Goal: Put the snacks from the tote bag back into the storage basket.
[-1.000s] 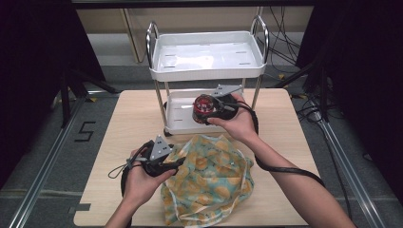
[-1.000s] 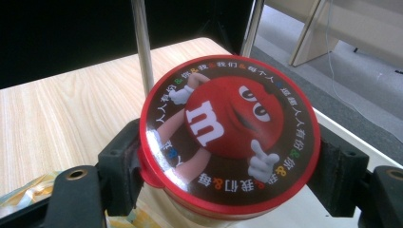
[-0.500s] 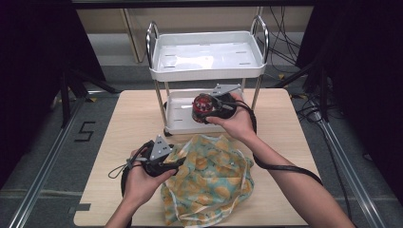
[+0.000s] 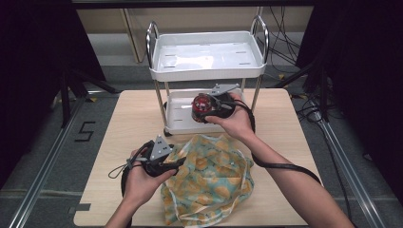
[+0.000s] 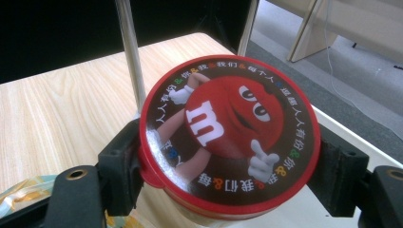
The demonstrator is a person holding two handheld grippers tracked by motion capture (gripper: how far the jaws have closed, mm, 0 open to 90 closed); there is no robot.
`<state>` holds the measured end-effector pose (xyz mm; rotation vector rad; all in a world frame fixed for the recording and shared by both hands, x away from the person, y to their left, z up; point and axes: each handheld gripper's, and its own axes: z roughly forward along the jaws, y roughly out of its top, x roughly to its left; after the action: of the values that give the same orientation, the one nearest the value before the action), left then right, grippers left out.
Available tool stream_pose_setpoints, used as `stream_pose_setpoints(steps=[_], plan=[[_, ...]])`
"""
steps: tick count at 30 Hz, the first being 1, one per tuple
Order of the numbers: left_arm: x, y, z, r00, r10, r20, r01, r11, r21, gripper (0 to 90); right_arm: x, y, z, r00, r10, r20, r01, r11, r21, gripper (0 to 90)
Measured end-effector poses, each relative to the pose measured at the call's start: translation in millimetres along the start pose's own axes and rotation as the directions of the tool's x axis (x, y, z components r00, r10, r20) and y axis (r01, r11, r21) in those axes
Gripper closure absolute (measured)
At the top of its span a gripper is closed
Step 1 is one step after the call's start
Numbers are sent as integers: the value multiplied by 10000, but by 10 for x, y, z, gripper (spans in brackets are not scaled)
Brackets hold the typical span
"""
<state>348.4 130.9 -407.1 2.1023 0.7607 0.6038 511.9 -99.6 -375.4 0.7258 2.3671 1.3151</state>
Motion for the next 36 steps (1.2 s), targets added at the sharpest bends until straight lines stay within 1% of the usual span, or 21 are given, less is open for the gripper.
stream_pose_setpoints(steps=[1, 2, 3, 4, 5, 6, 9, 11, 12, 14, 15, 22, 24, 27, 28, 29, 30, 32, 34, 35, 36], plan=[[-2, -2, 2, 10000, -34, 7, 34, 10000, -6, 402, -3, 9, 6, 9998, -171, -61, 171, 9999, 4, 261], [-1, -2, 2, 10000, -24, 16, 25, 10000, -9, 402, 1, 13, 4, 9999, -106, 9, 106, 9999, 25, 261], [11, 1, 0, 9999, 150, 36, -150, 9999, 14, 401, -5, 14, 7, 9997, -229, 36, 229, 9997, 59, 261], [-3, -2, 2, 10000, -74, 22, 74, 10000, -17, 401, -7, 17, 13, 9997, -236, 107, 236, 9997, 54, 261], [3, 0, -4, 10000, 21, 44, -21, 10000, 26, 401, 3, 18, 22, 9999, -159, 53, 160, 9998, -116, 261], [3, 0, -4, 10000, 21, 44, -21, 10000, 26, 401, 0, 22, 21, 9999, -121, -86, 121, 9999, 31, 261], [3, 0, -8, 10000, -13, -17, 13, 10000, 16, 402, -9, 21, 30, 9998, -158, -80, 159, 9999, 67, 261], [4, -1, -8, 10000, 17, -20, -17, 10000, 18, 401, 4, 16, 37, 10000, -50, -9, 50, 10000, 45, 261], [3, -2, -7, 10000, -2, -10, 2, 10000, 18, 402, -7, 15, 45, 9999, -83, -63, 84, 9999, 109, 261], [2, -1, -7, 10000, -10, -26, 10, 10000, 12, 401, -28, 7, 68, 9997, -262, 29, 262, 9996, 98, 261], [2, -1, -7, 10000, -10, -26, 10, 10000, 12, 401, -19, 6, 68, 9999, -126, -65, 127, 9999, 75, 261], [7, -5, -9, 10000, 29, 23, -29, 10000, 36, 401, -42, -9, 100, 9998, -185, -38, 186, 9996, 233, 261], [7, -6, -9, 10000, 38, 20, -38, 10000, 46, 401, -36, -9, 97, 9999, -114, 43, 113, 9996, 269, 261], [3, -4, -10, 10000, -1, -18, 1, 10000, 33, 401, -41, -8, 106, 9997, -227, 83, 225, 9996, 194, 261], [8, 0, -15, 10000, 84, 10, -84, 10000, 54, 401, -47, -4, 100, 9995, -301, 109, 298, 9992, 266, 261], [2, -2, -13, 10000, 0, 4, 0, 10000, 37, 401, -33, -6, 105, 10000, -23, 12, 23, 9997, 259, 261], [2, -2, -13, 10000, 0, 4, 0, 10000, 37, 401, -33, -6, 105, 10000, -23, 12, 23, 9997, 259, 261], [-4, -4, -6, 10000, 61, 41, -61, 10000, 26, 400, -47, -11, 127, 9997, -237, 30, 236, 9996, 135, 261], [-7, -5, -2, 10000, 40, 55, -40, 10000, 42, 401, -57, -15, 135, 9994, -313, 119, 312, 9994, 121, 261], [-7, -5, -2, 10000, 40, 55, -40, 10000, 42, 400, -47, -15, 134, 9999, -123, 42, 122, 9998, 157, 261], [-11, -4, -1, 10000, 13, -14, -13, 10000, 36, 400, -51, -17, 143, 9999, -152, 10, 151, 9998, 164, 261]])
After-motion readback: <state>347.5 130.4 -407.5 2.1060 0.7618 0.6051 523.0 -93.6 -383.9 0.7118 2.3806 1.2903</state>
